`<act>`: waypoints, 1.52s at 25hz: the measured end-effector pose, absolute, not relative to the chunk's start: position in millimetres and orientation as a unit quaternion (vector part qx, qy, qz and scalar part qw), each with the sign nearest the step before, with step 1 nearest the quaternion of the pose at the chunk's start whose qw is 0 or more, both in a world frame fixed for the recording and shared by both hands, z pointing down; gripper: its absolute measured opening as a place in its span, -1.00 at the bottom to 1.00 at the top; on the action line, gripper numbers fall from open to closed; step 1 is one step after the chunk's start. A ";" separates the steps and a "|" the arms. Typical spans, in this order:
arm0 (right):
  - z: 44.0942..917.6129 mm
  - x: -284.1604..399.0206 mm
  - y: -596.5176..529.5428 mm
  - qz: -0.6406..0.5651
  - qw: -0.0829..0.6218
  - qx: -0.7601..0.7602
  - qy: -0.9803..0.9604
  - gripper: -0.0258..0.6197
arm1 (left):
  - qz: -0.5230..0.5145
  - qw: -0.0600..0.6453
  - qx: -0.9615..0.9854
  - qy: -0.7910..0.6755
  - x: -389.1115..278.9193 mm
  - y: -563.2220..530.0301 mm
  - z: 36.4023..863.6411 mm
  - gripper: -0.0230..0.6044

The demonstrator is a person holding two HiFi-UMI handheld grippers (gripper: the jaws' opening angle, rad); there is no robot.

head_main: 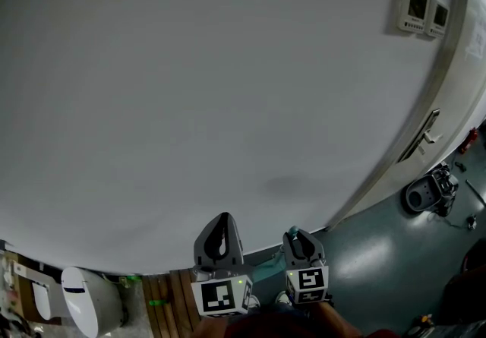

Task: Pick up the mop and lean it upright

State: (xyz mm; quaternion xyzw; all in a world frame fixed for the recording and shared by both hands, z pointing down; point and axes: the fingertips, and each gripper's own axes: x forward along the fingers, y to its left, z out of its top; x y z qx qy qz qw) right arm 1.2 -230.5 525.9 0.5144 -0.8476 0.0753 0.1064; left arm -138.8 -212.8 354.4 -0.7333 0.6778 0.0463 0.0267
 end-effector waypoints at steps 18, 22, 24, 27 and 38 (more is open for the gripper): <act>535.2 -3.7 -227.3 0.070 0.107 0.514 -0.848 -0.59 | 0.046 0.028 -0.732 0.680 -140.3 -210.1 355.9 -0.88; 535.4 -5.3 -229.8 0.070 0.107 0.514 -0.848 -0.59 | 0.047 0.028 -0.731 0.680 -140.2 -207.6 355.8 -0.88; 535.8 -7.2 -233.3 0.069 0.105 0.515 -0.848 -0.59 | 0.046 0.027 -0.731 0.680 -140.9 -205.8 356.9 -0.88; 537.4 -8.8 -243.4 0.064 0.100 0.519 -0.847 -0.59 | 0.046 0.028 -0.730 0.682 -142.3 -203.8 357.3 -0.88; 540.7 -14.0 -289.3 0.056 0.102 0.534 -0.838 -0.59 | 0.044 0.032 -0.724 0.688 -149.0 -198.1 356.6 -0.88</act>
